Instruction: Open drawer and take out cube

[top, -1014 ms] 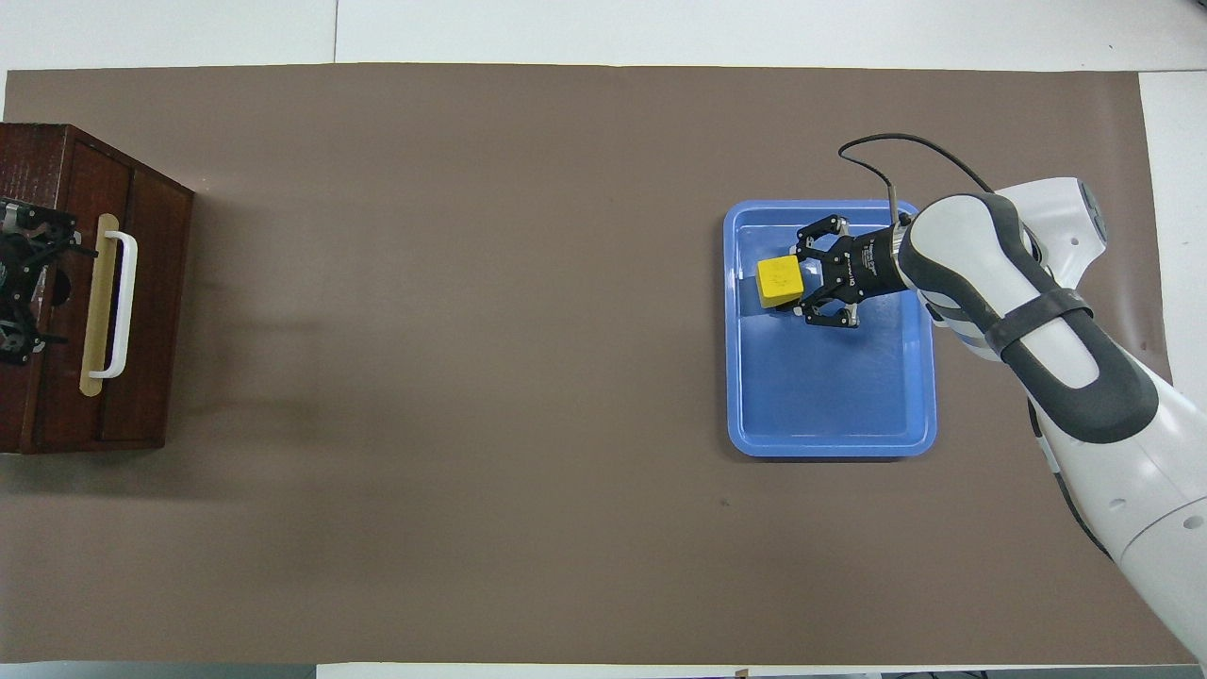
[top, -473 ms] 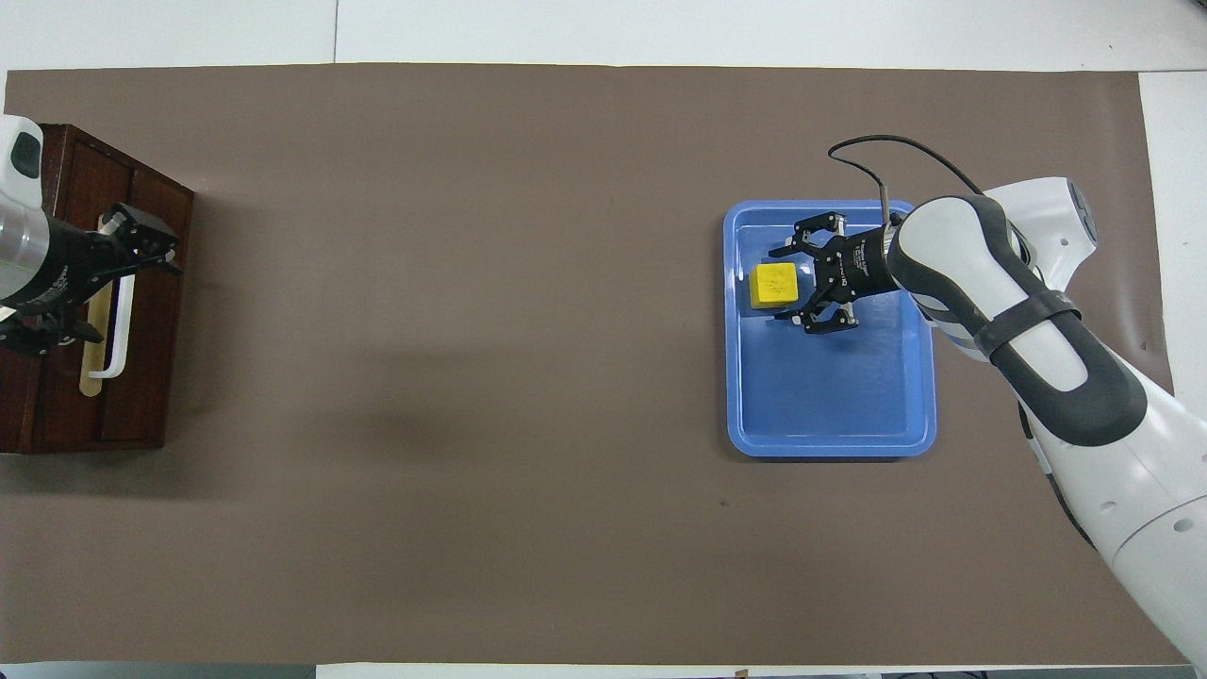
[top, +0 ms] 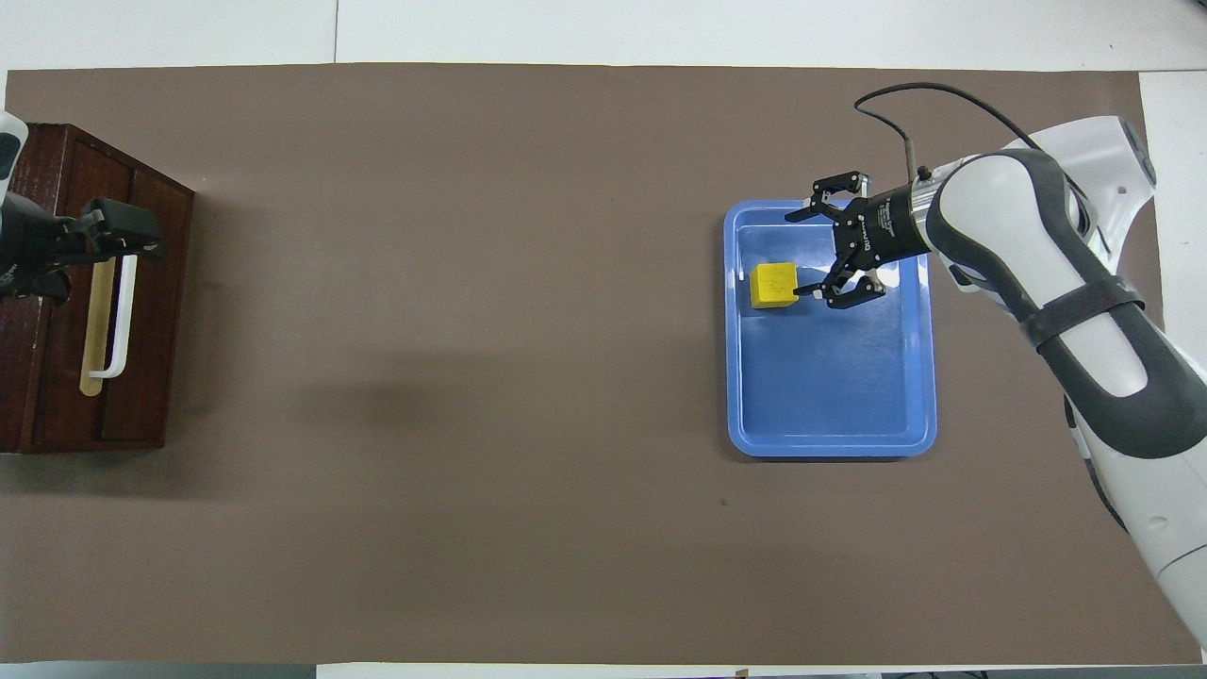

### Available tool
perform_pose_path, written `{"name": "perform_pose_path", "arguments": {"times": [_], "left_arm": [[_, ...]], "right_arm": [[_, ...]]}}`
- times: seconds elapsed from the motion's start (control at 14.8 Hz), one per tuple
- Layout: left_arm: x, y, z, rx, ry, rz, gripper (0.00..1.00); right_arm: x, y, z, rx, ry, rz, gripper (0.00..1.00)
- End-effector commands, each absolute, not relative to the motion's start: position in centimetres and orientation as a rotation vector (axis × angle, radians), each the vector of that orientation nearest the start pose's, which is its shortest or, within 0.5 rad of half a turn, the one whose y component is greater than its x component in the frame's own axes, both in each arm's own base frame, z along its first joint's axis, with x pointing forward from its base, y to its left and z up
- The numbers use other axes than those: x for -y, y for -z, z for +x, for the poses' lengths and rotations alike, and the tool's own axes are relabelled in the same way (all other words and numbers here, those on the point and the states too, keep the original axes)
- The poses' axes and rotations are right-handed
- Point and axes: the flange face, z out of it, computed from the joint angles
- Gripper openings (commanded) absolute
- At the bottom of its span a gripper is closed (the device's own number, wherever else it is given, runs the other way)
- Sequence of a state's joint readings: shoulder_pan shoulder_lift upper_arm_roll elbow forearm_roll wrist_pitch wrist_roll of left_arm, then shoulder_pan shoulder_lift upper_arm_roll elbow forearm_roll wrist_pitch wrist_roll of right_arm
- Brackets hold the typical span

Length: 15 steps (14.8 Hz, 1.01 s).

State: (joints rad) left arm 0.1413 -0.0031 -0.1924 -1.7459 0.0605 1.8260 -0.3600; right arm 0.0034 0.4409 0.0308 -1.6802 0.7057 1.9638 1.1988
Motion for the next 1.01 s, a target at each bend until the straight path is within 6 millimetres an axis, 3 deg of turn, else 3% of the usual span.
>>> {"name": "perform_pose_path", "arguments": {"times": [0.0, 0.14, 0.34, 0.54, 0.74, 0.81, 0.95], "left_arm": [[3.9, -57.4, 56.2, 0.378, 0.17, -3.08, 1.0], [4.4, -57.1, 55.7, 0.314, 0.099, -3.082, 1.0], [4.6, -56.8, 54.6, 0.116, -0.047, -3.128, 1.0], [4.6, -56.8, 54.0, 0.104, -0.074, -3.124, 1.0], [4.8, -57.0, 54.1, 0.099, -0.055, -3.126, 1.0], [4.9, -57.0, 54.0, 0.092, -0.066, -3.125, 1.0], [4.9, -56.9, 53.8, 0.011, -0.089, -3.127, 1.0]], "right_arm": [[-4.7, -41.1, 65.5, -1.753, -0.62, -2.044, 1.0], [-4.5, -45.9, 64.2, -1.647, -0.509, -2.251, 1.0], [-4.1, -52.0, 61.7, -1.28, -0.426, -2.571, 1.0], [-3.0, -56.0, 59.4, -0.847, -0.295, -2.869, 1.0], [-1.5, -60.2, 56.9, -0.294, -0.175, -3.1, 1.0], [-1.2, -61.8, 56.1, -0.062, -0.125, -3.158, 1.0], [-0.7, -63.0, 55.5, 0.204, -0.089, -3.183, 1.0]]}}
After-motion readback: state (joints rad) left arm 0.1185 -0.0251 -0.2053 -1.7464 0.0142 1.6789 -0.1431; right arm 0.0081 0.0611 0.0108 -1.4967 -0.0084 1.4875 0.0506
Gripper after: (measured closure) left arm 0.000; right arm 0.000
